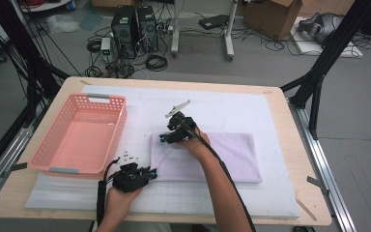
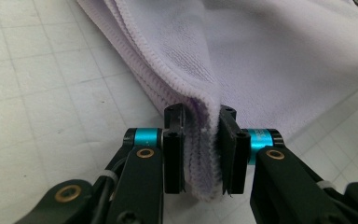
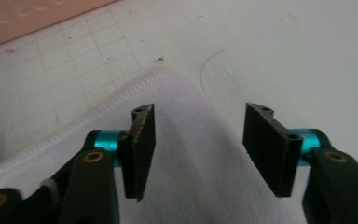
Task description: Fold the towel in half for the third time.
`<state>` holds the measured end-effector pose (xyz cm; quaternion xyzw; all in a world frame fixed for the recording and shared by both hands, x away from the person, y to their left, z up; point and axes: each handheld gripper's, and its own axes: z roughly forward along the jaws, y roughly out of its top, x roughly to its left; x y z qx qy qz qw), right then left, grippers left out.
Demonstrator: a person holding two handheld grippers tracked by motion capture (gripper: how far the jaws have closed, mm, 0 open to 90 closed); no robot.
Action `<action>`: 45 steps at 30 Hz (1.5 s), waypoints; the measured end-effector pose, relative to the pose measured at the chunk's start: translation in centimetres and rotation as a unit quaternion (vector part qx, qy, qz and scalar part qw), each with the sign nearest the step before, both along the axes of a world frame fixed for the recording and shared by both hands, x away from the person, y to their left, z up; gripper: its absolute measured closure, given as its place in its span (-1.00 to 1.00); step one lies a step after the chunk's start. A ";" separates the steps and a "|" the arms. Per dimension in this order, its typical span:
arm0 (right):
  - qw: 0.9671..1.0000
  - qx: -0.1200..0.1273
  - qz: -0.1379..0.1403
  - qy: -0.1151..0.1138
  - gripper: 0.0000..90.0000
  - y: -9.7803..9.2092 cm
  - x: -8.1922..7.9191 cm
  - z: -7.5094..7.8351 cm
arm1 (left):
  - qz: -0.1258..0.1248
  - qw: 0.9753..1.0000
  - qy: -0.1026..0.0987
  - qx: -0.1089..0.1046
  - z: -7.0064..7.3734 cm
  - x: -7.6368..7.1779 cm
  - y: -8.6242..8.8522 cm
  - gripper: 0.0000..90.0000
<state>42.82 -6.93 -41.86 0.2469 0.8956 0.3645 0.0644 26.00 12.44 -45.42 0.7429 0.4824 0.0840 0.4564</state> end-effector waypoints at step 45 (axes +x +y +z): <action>0.995 0.062 -0.013 -0.072 0.86 -7.2 -1.5 4.2 | -0.082 0.994 -0.029 -0.059 5.0 1.4 -5.8 0.75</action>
